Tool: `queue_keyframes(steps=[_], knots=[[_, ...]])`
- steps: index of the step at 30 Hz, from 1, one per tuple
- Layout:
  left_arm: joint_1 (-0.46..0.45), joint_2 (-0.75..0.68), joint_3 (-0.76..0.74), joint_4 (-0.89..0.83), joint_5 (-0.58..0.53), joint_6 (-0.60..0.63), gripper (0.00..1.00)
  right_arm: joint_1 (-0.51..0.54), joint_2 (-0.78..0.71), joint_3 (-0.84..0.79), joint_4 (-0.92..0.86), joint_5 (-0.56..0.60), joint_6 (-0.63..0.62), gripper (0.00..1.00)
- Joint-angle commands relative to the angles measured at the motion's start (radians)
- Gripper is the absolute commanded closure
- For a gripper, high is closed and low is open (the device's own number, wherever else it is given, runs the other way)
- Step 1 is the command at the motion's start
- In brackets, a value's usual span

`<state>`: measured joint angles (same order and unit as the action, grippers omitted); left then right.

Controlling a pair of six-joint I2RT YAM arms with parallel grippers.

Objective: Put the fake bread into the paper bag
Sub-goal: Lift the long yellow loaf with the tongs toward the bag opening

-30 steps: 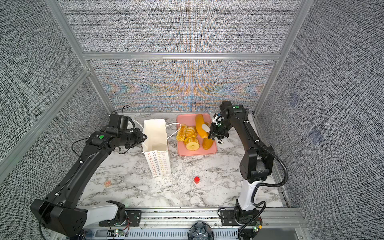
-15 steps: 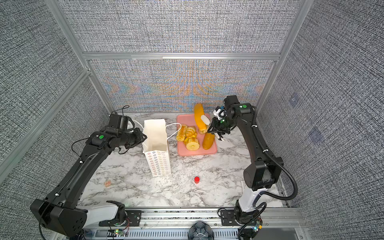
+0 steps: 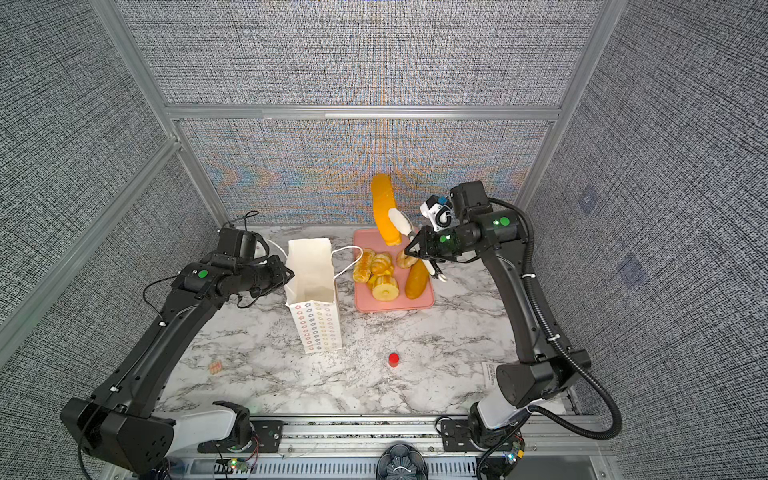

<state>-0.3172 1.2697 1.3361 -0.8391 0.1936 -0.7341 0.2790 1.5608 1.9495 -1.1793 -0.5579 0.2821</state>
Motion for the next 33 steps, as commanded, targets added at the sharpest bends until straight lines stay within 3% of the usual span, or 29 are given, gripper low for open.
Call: queue_keyframes(steps=[1,15,33], knots=[[0.001,0.005,-0.003,0.028,0.001,-0.007,0.79,0.036,-0.042,-0.004,0.115,-0.027,0.019,0.73],[0.001,0.000,-0.018,0.062,-0.014,-0.036,0.89,0.235,-0.088,0.015,0.193,0.040,0.088,0.71],[0.003,0.032,-0.011,0.135,-0.048,-0.096,0.93,0.410,-0.067,0.025,0.224,0.161,0.109,0.71]])
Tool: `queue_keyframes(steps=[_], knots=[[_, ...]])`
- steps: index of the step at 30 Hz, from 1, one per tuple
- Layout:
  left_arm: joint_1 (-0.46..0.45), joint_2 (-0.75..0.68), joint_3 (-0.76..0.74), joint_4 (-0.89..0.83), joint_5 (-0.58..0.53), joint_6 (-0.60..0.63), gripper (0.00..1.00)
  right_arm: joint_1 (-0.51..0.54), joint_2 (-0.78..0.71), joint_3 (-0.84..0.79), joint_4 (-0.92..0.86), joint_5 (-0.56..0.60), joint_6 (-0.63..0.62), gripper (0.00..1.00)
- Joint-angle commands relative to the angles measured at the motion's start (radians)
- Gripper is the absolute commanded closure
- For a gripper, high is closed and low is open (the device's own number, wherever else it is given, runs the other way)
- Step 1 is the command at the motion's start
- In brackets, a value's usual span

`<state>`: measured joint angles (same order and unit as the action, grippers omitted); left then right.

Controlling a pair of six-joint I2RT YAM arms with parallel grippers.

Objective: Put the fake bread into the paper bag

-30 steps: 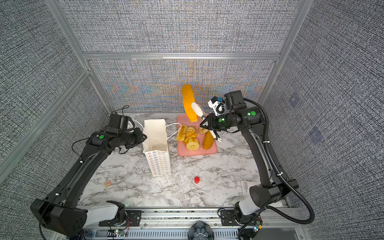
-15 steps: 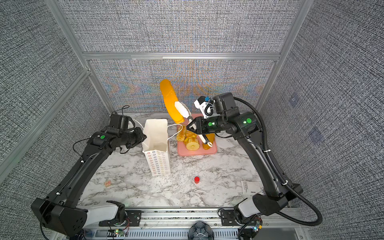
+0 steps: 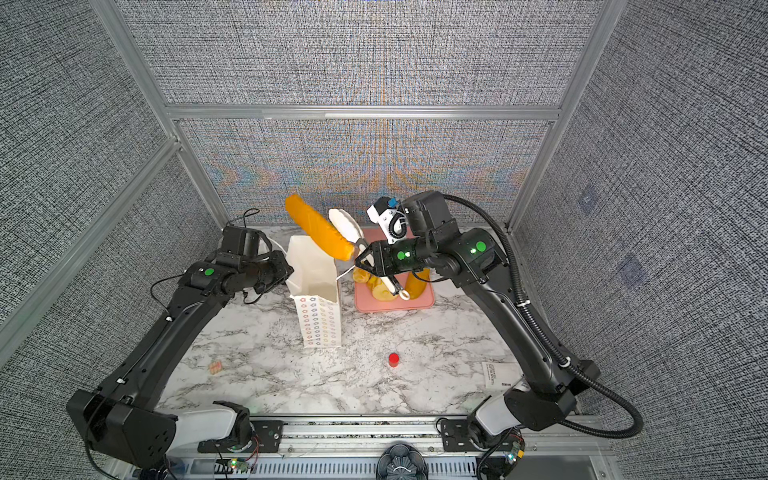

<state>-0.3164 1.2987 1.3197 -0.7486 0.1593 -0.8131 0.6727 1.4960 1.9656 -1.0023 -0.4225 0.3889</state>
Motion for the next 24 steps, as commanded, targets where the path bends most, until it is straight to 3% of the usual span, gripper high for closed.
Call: queue_keyframes(steps=[1,11,19,24], knots=[[0.002,0.004,0.006,0.048,-0.016,-0.020,0.93,0.024,0.000,0.008,0.046,0.033,0.002,0.71],[0.004,0.006,-0.016,0.062,-0.007,-0.031,0.94,0.053,-0.003,-0.063,0.073,0.075,0.010,0.71],[0.005,0.002,-0.027,0.054,0.006,-0.015,0.94,-0.016,-0.049,-0.114,0.105,0.126,0.015,0.71],[0.005,0.000,-0.025,0.041,0.013,0.001,0.94,-0.056,-0.039,-0.071,0.055,0.128,-0.026,0.65]])
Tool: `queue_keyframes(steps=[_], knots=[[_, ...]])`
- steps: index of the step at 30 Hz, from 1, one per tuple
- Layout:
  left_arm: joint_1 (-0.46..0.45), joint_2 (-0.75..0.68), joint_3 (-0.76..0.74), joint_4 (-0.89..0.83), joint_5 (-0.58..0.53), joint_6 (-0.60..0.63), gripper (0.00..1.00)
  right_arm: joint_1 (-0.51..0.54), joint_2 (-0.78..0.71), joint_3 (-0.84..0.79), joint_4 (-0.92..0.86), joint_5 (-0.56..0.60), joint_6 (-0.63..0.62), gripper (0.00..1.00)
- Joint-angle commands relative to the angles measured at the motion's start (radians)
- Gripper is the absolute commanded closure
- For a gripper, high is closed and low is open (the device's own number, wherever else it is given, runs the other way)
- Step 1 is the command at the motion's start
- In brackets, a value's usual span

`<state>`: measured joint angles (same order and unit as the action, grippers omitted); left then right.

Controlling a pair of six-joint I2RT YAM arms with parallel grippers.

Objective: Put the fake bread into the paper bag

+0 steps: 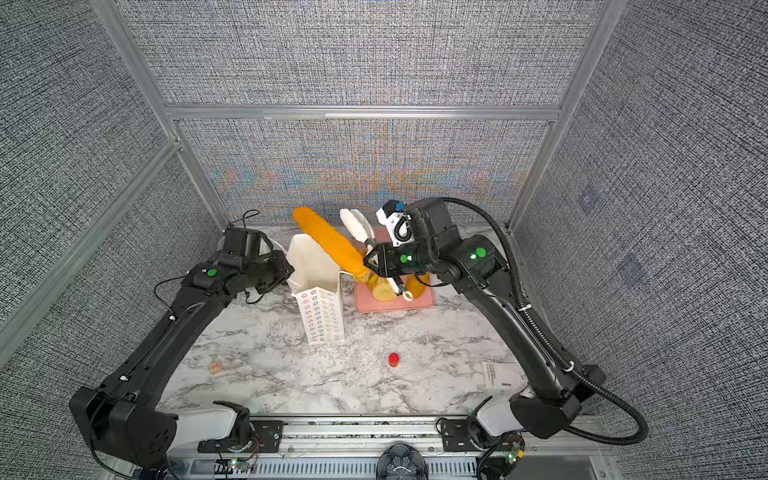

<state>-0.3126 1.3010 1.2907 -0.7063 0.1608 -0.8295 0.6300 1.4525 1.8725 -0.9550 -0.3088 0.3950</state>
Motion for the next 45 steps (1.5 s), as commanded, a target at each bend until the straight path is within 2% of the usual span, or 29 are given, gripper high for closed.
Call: queue_keyframes(steps=[1,9,15,21,33,45], knots=[[0.001,-0.003,0.002,-0.004,0.010,0.020,0.94,-0.021,0.012,0.034,-0.008,0.014,-0.042,0.64],[0.003,-0.004,0.002,-0.009,0.019,0.024,0.94,-0.102,0.064,0.087,-0.138,-0.080,-0.069,0.61],[0.004,0.006,0.009,-0.013,0.027,0.029,0.94,-0.200,0.053,-0.003,-0.197,-0.274,-0.066,0.56],[0.004,0.012,0.015,-0.016,0.030,0.034,0.94,-0.221,0.037,-0.102,-0.189,-0.408,-0.065,0.50],[0.006,0.007,0.013,-0.021,0.027,0.035,0.94,-0.237,0.042,-0.148,-0.166,-0.439,-0.048,0.40],[0.006,0.016,0.016,-0.019,0.028,0.034,0.94,-0.240,0.019,-0.220,-0.165,-0.504,-0.053,0.40]])
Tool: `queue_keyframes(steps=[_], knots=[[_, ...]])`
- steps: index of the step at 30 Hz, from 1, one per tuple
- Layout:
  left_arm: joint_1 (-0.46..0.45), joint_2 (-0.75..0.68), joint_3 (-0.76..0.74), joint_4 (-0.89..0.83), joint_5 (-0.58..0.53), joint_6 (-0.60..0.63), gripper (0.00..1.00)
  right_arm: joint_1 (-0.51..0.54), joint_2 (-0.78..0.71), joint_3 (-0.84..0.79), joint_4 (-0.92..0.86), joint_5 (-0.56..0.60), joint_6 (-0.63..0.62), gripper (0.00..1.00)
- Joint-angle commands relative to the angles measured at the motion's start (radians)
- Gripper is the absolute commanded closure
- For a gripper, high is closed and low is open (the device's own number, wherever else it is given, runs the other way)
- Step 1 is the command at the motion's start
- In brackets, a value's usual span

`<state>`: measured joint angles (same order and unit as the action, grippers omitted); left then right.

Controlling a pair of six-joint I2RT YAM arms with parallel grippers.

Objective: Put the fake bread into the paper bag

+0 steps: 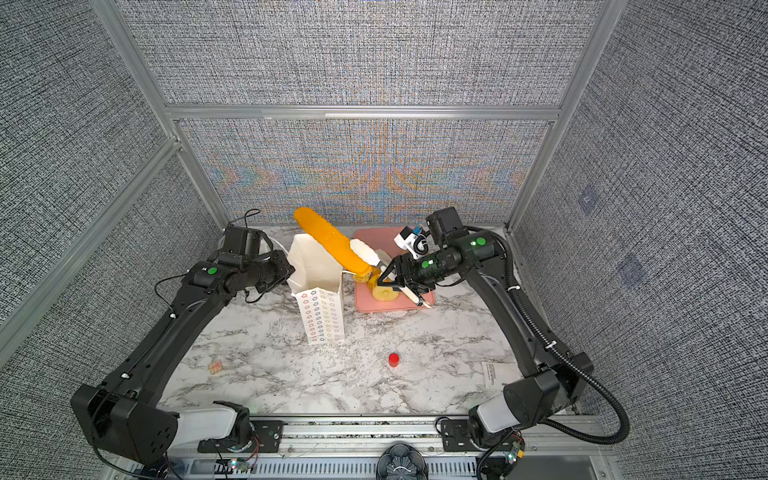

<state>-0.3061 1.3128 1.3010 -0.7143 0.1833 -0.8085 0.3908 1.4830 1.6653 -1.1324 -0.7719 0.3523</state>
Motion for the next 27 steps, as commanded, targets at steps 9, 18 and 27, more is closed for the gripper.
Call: queue_keyframes(steps=[9,18,27], knots=[[-0.001,0.007,0.003,-0.010,0.005,0.013,0.94,0.004,-0.033,-0.083,0.072,-0.105,0.030,0.43],[-0.001,0.007,-0.001,-0.007,0.003,0.009,0.94,0.010,-0.018,-0.101,0.135,-0.148,0.067,0.46],[-0.001,0.010,0.000,-0.006,0.003,0.006,0.94,0.020,0.003,-0.121,0.159,-0.179,0.070,0.47]])
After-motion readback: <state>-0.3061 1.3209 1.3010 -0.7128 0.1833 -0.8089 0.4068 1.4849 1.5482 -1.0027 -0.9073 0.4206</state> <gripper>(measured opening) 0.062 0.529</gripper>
